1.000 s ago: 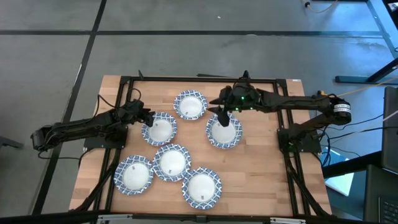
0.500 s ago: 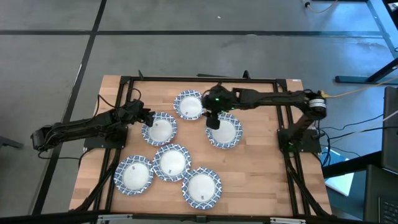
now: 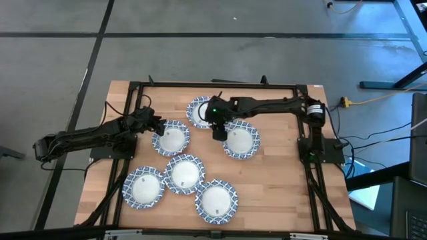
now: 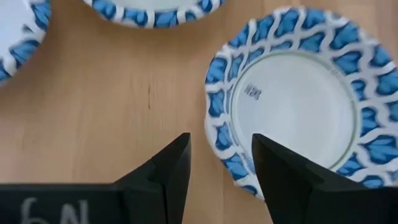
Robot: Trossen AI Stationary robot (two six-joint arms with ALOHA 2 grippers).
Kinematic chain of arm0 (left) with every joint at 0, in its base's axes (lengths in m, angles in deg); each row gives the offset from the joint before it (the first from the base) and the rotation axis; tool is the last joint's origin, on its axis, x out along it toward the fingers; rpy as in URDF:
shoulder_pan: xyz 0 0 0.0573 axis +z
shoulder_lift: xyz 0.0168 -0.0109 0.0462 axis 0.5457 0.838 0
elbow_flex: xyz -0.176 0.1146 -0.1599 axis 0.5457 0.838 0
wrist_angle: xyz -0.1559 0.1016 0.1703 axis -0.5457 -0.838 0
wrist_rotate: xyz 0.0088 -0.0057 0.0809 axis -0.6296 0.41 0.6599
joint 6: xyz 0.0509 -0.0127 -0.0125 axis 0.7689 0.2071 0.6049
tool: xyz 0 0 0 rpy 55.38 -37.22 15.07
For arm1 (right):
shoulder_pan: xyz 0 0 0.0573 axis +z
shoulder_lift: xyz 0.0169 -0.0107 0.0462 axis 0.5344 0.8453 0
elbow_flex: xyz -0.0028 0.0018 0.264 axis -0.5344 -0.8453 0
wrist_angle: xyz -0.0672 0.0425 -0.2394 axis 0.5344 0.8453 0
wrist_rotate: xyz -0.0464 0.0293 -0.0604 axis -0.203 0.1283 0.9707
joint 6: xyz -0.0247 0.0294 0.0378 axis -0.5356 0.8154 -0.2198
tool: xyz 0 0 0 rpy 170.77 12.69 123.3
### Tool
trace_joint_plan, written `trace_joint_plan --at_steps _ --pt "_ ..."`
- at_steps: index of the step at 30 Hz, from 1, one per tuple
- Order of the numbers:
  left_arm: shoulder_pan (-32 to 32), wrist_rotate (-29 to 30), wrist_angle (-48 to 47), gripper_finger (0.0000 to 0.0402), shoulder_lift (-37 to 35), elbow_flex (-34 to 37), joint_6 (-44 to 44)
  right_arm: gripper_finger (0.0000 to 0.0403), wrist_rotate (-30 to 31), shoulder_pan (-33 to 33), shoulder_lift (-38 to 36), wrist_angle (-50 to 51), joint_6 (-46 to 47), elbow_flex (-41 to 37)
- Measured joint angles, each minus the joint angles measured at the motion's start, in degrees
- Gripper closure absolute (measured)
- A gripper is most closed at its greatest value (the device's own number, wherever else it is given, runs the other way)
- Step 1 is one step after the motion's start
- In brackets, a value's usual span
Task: Nest bowls inside each other
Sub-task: Stack the white patterned bowl on the white patterned bowl
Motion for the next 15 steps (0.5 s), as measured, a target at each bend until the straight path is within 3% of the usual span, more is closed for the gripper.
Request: trace_joint_plan --at_steps 15 --pt "0.0 0.1 0.0 0.0244 0.0 0.0 0.0 0.0232 1.9 0.0 3.8 -0.2 0.0 -0.1"
